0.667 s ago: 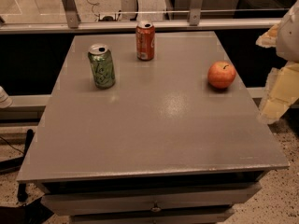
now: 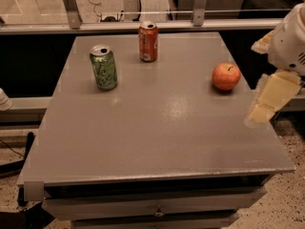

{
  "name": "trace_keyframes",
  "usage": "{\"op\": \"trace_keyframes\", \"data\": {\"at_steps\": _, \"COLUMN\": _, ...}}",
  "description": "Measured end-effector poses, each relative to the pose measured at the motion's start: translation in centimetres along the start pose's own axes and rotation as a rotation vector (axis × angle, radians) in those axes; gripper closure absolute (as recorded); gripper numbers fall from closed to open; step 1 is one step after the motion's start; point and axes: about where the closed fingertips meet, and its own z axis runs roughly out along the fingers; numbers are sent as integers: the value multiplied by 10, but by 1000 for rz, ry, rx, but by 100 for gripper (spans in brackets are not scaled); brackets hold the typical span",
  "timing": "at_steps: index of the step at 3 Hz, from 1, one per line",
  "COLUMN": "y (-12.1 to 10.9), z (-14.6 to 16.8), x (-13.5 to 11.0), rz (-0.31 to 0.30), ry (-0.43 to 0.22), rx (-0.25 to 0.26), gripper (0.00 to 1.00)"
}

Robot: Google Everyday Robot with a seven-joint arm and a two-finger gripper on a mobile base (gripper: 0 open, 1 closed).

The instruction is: Move green can near apple

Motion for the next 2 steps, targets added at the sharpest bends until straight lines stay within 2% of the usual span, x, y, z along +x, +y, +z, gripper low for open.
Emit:
{"op": "trace_keyframes", "data": {"at_steps": 1, "y": 6, "z": 43, "x": -36, "rz": 55, "ry": -131, "rx": -20, "gripper": 0}}
{"op": "trace_keyframes", "data": {"at_steps": 2, "y": 3, "z": 83, "x": -79, "rz": 111, "ry": -286, "rx": -42, "gripper": 0}}
